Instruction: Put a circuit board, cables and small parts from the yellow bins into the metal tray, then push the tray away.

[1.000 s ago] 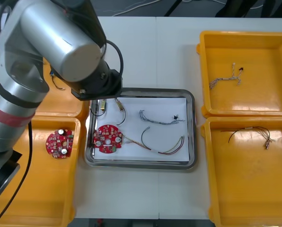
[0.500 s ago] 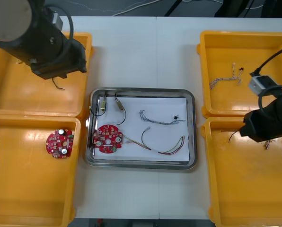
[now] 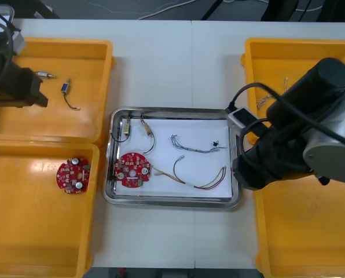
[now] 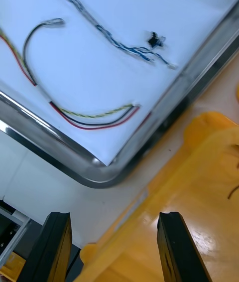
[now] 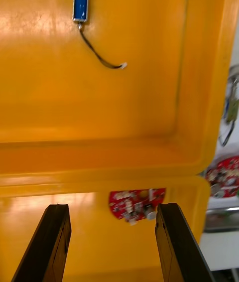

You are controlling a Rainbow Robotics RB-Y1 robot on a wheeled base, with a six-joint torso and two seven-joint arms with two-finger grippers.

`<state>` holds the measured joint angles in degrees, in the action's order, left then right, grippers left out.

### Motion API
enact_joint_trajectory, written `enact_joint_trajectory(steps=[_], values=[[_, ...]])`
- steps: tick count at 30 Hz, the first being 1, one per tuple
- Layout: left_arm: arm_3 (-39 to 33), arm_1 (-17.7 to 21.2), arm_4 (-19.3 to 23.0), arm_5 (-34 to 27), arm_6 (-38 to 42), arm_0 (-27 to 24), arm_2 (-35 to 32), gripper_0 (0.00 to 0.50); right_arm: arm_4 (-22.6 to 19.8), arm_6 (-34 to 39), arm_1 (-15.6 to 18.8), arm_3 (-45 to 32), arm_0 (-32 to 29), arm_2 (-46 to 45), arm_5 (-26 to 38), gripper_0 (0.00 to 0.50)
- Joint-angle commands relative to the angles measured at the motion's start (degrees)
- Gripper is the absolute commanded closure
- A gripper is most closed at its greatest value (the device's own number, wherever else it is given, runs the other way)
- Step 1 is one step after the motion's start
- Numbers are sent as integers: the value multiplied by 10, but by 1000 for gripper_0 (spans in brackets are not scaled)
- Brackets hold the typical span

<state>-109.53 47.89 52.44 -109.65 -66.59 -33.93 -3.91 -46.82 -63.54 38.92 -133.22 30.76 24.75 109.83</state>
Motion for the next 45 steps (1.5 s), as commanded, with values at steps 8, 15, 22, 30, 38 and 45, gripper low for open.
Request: enact_joint_trajectory(steps=[8, 15, 22, 30, 38, 45], values=[[-8, 57, 19, 1, -34, 112, -82, 0, 66, -104, -79, 68, 57, 127, -56, 0], [-8, 48, 51, 1, 19, 120, -102, 0, 123, -196, -111, 118, 91, 210, -118, 0], [-24, 41, 42, 2, 32, 120, -110, 0, 145, -218, -139, 167, 114, 276, -150, 0], [-67, 32, -23, 3, 30, 125, -113, 0, 145, -228, -165, 197, 134, 339, -152, 0], [-88, 17, -57, 5, 33, 135, -112, 0, 147, -237, -185, 220, 146, 370, -158, 0], [-97, -2, -74, 15, 35, 146, -117, 0, 166, -244, -195, 231, 147, 395, -169, 0]])
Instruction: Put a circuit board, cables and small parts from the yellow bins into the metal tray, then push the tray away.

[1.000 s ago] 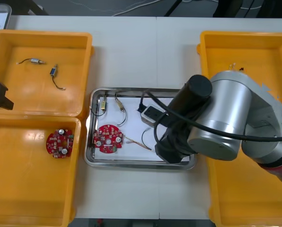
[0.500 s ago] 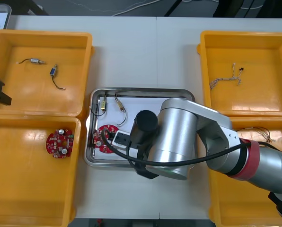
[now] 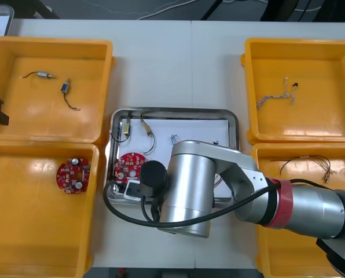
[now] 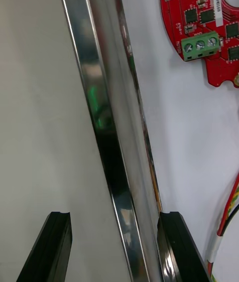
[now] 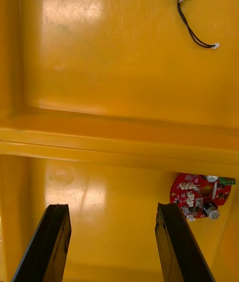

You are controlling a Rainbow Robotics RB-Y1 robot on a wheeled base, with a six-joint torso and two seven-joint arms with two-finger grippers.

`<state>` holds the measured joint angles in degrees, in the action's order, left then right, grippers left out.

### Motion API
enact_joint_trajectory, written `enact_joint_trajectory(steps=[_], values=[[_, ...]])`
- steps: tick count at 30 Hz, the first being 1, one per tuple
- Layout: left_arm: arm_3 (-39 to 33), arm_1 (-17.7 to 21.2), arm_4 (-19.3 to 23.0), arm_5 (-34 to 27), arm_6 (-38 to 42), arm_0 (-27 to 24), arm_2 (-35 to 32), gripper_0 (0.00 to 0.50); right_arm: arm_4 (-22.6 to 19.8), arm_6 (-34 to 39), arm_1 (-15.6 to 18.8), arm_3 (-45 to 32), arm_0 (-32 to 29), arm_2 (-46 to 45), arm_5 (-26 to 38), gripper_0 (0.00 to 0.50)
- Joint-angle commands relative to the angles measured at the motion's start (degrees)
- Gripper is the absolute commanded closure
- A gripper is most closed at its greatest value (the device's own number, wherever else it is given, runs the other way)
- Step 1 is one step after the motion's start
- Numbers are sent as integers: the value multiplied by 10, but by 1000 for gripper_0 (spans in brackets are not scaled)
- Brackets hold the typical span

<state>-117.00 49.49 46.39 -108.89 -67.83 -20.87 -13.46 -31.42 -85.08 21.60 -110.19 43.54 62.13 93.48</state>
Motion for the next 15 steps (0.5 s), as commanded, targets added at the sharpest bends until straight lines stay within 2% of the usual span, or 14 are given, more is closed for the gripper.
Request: enact_joint_trajectory(steps=[1, 6, 15], values=[[-24, -20, -13, 7, 45, 17, -25, 0, 17, -30, -24, 4, 18, 26, -7, 0], [-23, -21, -5, 7, 47, 18, -25, 0, 38, -36, -31, 19, 18, 39, -16, 0], [-27, -21, 24, 11, 54, 29, -25, 0, 43, -40, -33, 31, 19, 45, -30, 0]])
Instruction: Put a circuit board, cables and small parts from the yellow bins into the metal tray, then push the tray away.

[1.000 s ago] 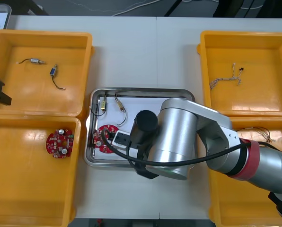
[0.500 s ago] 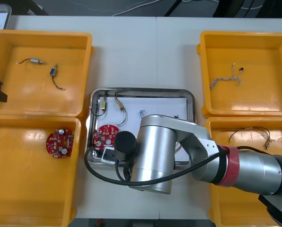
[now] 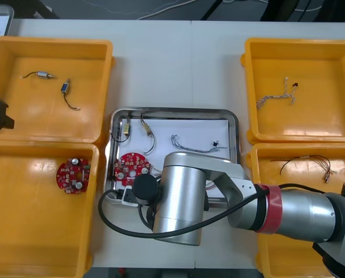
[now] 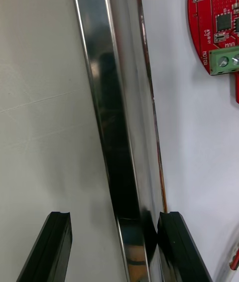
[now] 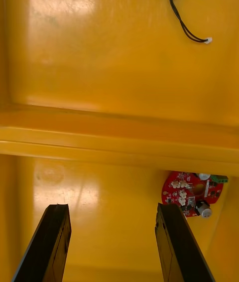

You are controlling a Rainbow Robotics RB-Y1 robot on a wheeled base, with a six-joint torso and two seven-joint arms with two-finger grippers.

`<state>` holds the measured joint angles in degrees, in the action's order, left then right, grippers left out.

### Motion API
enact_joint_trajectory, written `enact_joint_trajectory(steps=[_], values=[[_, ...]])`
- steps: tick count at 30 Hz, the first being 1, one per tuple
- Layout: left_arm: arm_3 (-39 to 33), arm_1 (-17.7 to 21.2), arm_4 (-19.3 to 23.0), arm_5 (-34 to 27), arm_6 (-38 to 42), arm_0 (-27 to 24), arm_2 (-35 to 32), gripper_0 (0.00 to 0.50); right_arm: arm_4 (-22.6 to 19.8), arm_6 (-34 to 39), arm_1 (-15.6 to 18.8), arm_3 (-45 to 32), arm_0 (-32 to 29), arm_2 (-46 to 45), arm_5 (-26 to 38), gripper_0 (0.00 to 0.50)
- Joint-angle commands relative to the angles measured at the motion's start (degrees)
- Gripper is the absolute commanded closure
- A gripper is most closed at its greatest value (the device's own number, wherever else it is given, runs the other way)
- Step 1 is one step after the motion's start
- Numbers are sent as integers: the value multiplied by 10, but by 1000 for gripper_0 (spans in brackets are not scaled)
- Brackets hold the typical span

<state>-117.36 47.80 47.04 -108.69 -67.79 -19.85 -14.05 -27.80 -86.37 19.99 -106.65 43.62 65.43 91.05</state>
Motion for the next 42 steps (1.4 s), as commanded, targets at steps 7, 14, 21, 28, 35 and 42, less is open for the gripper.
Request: enact_joint_trajectory(steps=[7, 14, 21, 28, 35, 42], values=[[-29, -5, 16, 9, 56, 20, -19, 0, 8, -38, -17, -2, 18, 13, -5, 500], [-32, -5, 16, 13, 56, 20, -19, 0, 11, -43, -12, -2, 37, 13, -4, 500], [-32, -5, 16, 13, 56, 20, -19, 0, 8, -51, -3, -1, 67, 14, -5, 500], [-32, -5, 16, 13, 56, 20, -19, 0, -20, -63, -3, 34, 115, 14, -29, 500], [-32, -5, 16, 13, 56, 20, -19, 0, -24, -75, 0, 55, 149, 14, -34, 500], [-32, -5, 16, 13, 56, 20, -19, 0, -40, -92, 1, 79, 186, 14, -34, 500]])
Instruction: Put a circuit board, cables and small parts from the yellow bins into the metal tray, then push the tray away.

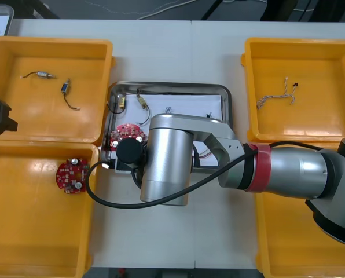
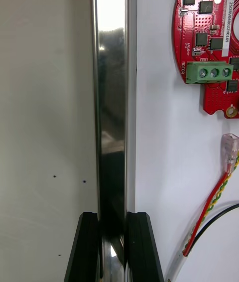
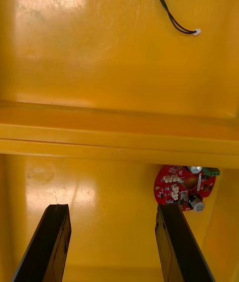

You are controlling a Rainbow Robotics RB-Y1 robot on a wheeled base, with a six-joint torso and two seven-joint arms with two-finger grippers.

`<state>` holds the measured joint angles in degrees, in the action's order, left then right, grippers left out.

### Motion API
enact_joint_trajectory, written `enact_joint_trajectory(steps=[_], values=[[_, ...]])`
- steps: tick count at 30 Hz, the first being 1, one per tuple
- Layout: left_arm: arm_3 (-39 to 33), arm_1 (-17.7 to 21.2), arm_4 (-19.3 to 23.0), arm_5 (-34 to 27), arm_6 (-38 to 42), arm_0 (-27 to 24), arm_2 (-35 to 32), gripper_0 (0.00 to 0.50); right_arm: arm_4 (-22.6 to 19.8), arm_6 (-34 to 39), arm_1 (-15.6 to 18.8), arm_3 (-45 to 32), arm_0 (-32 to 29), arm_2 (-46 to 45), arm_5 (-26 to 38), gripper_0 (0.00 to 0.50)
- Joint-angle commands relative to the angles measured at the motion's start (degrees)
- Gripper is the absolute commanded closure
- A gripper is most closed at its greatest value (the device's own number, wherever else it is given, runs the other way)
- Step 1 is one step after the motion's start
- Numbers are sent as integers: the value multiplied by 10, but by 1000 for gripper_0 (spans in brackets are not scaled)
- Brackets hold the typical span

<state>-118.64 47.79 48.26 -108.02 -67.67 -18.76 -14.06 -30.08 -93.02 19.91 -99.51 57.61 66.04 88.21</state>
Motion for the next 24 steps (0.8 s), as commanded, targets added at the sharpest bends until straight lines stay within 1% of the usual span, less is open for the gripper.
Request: enact_joint_trajectory(steps=[1, 11, 16, 24], values=[[-19, -5, 4, 6, 54, 9, -19, 0, -20, -28, 2, 12, 52, 8, -7, 500], [-19, -5, 4, 6, 54, 9, -19, 0, -21, -43, 4, 54, 99, 8, -31, 500], [-19, -5, 4, 6, 54, 9, -19, 0, -21, -51, 13, 85, 117, 8, -61, 500], [-19, -5, 4, 6, 54, 9, -19, 0, -21, -65, 29, 123, 131, 7, -102, 500]])
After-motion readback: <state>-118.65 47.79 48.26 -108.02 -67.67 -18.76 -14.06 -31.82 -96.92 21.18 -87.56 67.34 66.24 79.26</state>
